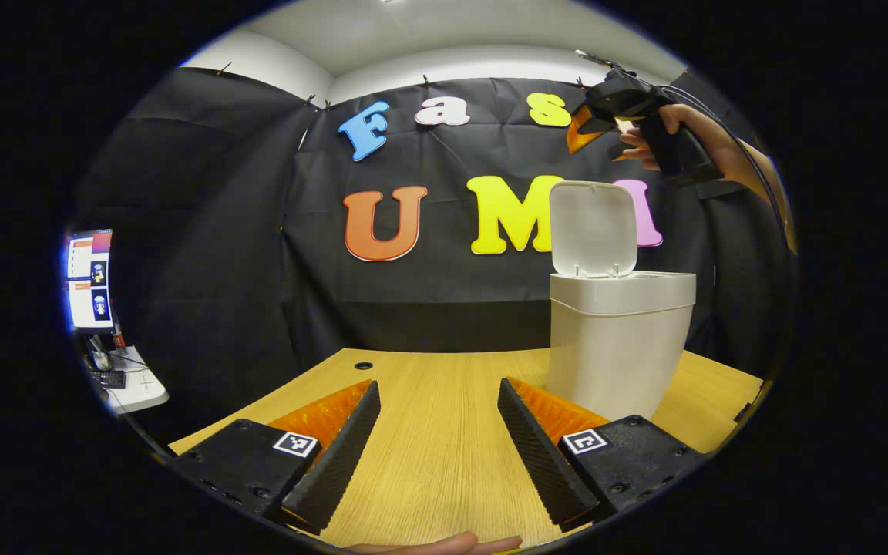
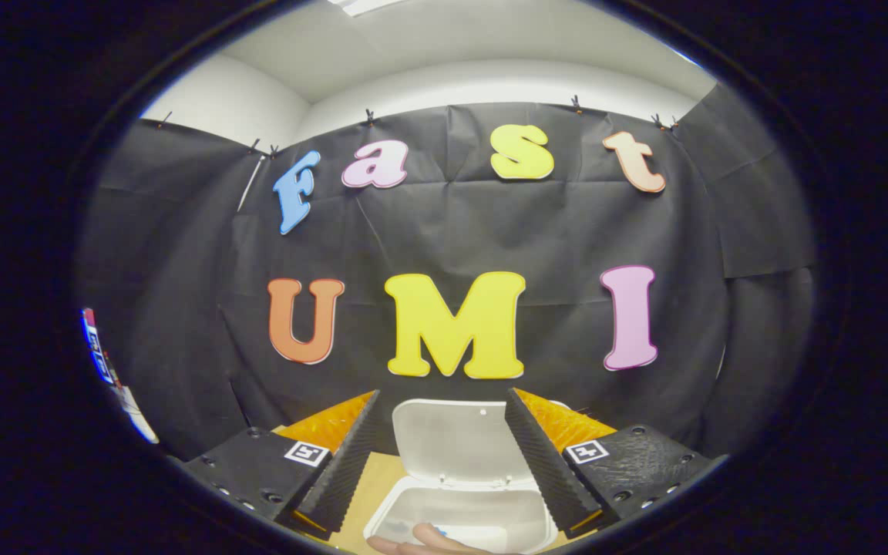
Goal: Press the lid of the desktop garbage bin to open it, pick up the crumpled paper on the desktop and throw it into the bin, then pick up the pop can on the desktop and drop it into the bin, and finally close the garbage bin lid.
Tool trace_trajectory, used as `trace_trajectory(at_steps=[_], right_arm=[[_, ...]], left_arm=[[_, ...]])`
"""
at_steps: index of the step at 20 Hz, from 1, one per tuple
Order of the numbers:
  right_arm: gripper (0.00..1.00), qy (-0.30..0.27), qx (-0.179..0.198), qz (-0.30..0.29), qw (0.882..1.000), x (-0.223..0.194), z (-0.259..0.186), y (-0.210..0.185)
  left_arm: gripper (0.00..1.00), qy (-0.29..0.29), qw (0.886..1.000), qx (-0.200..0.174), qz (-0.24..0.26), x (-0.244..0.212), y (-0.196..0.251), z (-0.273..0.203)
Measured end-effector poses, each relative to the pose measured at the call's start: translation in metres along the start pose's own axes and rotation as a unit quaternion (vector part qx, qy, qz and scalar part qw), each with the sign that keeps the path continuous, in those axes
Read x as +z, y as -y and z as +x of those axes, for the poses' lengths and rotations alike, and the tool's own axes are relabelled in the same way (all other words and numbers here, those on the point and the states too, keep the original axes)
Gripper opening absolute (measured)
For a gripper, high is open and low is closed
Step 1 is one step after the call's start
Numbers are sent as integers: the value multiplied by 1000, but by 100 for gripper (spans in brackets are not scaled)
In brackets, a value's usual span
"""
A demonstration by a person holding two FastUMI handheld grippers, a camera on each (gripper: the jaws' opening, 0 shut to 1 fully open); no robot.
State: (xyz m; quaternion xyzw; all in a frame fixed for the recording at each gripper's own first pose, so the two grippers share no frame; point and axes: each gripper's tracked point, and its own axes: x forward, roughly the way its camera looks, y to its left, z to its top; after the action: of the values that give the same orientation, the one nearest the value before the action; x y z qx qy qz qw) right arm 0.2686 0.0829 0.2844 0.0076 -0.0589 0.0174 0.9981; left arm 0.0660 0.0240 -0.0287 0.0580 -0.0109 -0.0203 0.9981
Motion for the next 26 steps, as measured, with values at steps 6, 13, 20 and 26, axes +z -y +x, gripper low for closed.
trace_trajectory(at_steps=[6,13,20,26], right_arm=[[95,-9,-86,-4,996,-15,58,24],[96,-44,-102,13,994,-40,53,37],[96,-81,-76,12,994,-55,5,32],[96,-101,-62,3,993,-80,-22,33]], left_arm=[[99,-6,1000,-17,-6,-1,12,-1],[99,-13,999,29,-8,-11,-22,7],[99,-10,999,30,-25,-2,-23,-2],[99,10,1000,23,-17,7,-19,-9]])
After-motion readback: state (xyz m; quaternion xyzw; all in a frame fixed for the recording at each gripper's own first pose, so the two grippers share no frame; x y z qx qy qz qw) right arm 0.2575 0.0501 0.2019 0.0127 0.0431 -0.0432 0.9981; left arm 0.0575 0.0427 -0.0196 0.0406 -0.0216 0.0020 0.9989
